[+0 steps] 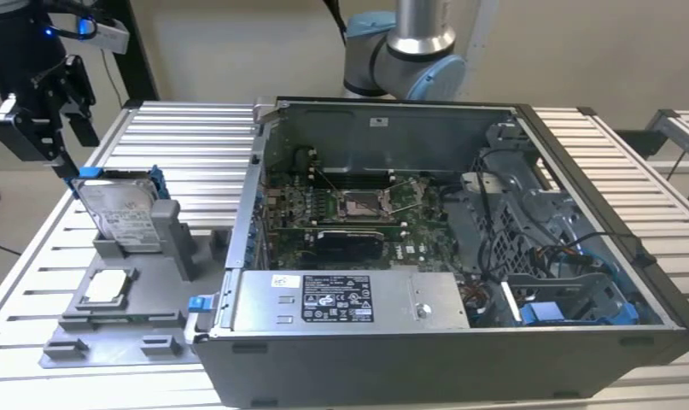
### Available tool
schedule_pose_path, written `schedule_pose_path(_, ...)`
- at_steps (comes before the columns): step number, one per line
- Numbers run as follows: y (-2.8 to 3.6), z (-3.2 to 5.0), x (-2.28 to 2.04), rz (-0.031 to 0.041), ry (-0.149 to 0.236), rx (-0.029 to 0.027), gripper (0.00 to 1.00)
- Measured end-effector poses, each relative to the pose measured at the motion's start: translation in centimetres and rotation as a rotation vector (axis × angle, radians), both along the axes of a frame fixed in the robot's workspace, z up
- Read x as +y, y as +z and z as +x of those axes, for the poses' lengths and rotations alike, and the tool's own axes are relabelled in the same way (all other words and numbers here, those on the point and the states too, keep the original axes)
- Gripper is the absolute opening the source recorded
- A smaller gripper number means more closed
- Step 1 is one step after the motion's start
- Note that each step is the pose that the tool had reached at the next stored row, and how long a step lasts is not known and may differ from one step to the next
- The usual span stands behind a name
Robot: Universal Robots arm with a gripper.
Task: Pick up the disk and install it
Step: 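Pick up the disk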
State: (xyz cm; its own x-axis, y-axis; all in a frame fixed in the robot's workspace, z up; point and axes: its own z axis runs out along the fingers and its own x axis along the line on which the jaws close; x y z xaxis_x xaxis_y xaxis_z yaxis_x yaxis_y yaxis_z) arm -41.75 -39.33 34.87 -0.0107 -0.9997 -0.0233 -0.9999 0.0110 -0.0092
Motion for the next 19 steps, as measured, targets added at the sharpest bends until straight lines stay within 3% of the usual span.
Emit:
schedule_pose_path(2,-0.11,-0.01,0.06,-0.0101,0.006,0.0004,1.00)
schedule_pose_path(8,-0.39,-0.08,0.25,-0.0665,0.014,0.0002,1.00)
schedule_pose_path(10,-0.56,-0.09,0.56,-0.0778,0.017,-0.0046,1.00)
schedule_pose_path(14,-0.86,-0.19,1.03,-0.0791,0.022,-0.0374,1.00)
schedule_pose_path(19,-1.32,-0.51,1.12,-0.0772,0.025,-0.0395,1.00)
